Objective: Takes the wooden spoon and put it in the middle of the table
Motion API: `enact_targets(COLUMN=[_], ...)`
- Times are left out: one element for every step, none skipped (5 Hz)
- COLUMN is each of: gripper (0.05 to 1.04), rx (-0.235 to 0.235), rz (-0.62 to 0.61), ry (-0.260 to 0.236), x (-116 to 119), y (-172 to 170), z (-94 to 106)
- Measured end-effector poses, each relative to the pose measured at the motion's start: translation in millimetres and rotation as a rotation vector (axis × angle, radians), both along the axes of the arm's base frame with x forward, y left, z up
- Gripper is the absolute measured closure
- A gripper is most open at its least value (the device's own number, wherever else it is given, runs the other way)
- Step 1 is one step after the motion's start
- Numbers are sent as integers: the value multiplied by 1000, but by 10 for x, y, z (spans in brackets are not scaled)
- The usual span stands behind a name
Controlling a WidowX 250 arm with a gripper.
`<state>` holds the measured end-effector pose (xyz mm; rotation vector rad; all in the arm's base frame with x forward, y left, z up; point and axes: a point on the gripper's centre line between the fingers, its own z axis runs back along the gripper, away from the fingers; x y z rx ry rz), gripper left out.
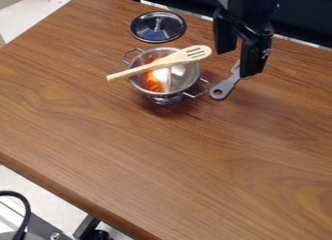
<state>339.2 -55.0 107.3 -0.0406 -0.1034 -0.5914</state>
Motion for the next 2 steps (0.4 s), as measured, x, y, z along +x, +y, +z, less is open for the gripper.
enact_targets(gripper=[85,85], rx=[5,29], rz=[-1,6], ry=[35,26], x=[-26,-10], y=[4,108], z=[-116,-155])
